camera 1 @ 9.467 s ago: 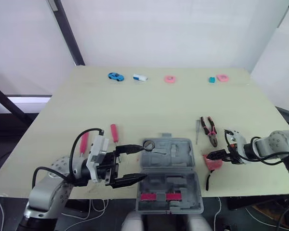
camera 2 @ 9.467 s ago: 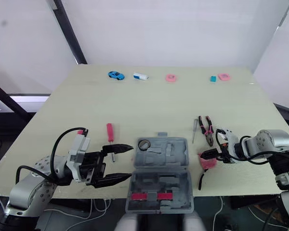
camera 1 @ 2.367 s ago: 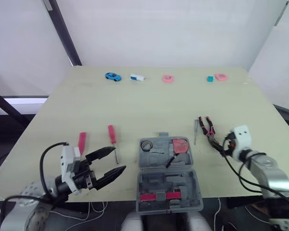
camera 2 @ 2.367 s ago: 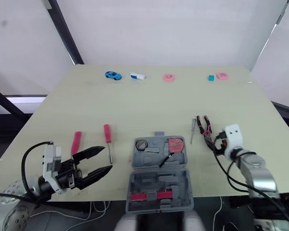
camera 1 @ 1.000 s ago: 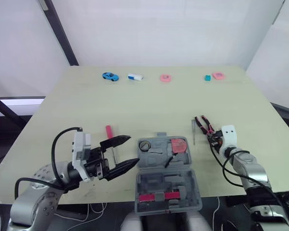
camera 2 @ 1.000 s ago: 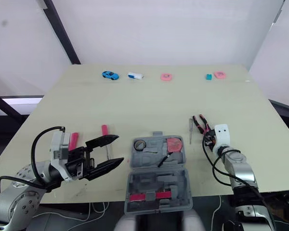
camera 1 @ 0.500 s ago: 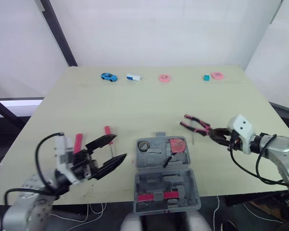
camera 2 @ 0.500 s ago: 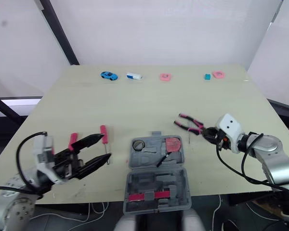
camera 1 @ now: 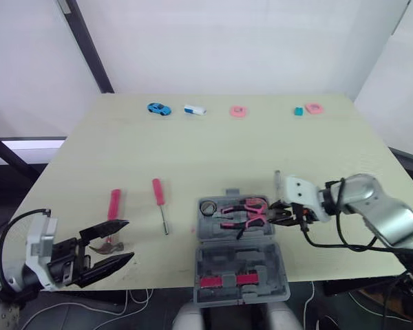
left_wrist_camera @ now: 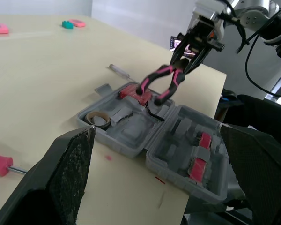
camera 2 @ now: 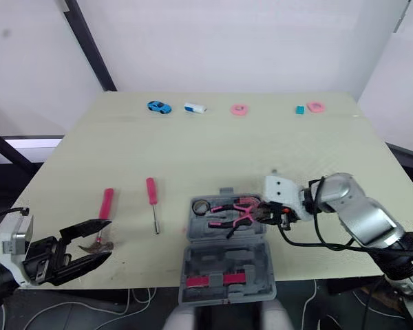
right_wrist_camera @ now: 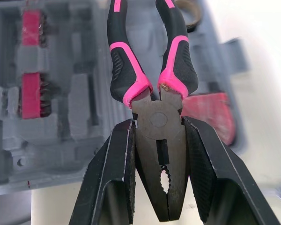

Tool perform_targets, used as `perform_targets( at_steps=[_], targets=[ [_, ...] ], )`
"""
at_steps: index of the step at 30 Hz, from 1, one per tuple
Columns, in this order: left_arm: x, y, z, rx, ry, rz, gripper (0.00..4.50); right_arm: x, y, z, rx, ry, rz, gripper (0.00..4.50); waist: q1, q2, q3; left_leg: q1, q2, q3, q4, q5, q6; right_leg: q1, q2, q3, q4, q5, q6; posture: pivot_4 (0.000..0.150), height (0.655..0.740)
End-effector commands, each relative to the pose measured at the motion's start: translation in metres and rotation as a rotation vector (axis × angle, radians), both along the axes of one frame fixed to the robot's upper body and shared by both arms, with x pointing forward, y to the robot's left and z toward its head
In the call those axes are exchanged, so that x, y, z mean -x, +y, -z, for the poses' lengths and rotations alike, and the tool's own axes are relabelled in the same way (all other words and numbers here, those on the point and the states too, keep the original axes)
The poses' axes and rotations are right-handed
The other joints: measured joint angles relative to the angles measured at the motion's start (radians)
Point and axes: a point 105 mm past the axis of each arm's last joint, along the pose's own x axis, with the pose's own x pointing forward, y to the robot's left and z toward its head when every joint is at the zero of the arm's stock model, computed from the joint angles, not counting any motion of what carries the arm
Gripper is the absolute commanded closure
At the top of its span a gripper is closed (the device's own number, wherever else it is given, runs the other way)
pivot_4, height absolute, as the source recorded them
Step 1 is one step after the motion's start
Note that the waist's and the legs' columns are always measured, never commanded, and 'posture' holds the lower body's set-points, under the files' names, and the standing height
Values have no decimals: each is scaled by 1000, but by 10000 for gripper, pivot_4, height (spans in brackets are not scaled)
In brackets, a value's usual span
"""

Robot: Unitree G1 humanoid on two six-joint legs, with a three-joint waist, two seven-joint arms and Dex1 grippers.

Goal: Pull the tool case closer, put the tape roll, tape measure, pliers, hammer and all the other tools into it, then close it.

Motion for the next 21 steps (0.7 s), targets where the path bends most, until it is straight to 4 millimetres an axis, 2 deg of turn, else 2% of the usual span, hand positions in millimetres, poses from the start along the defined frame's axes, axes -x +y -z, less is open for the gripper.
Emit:
perform_targets(
  at_steps=[1,7,14,21],
  targets=[
    [3,-1,-4,-8,-33,1,0,-7,13,0,39,-47,-45,35364,-1,0,0,0,0,0,0,0,0,0,0,0,0,0,0,1500,7400],
    [2,-8,-1,-4,-40,2,0,-16,40,5,82,-34,-96,35364,-4,0,0,0,1,0,0,0,0,-1,1,0,2,0,0,1500,7400],
    [3,-10,0,-6,-42,0,0,-22,57,13,101,-38,-88,35364,-2,0,0,-1,0,0,0,0,0,-1,1,0,2,0,0,1500,7400],
    [2,-13,2,-9,-42,2,0,-16,64,29,117,-13,-81,35364,-3,-1,0,0,1,0,0,0,0,-1,1,0,2,0,0,1500,7400]
  ],
)
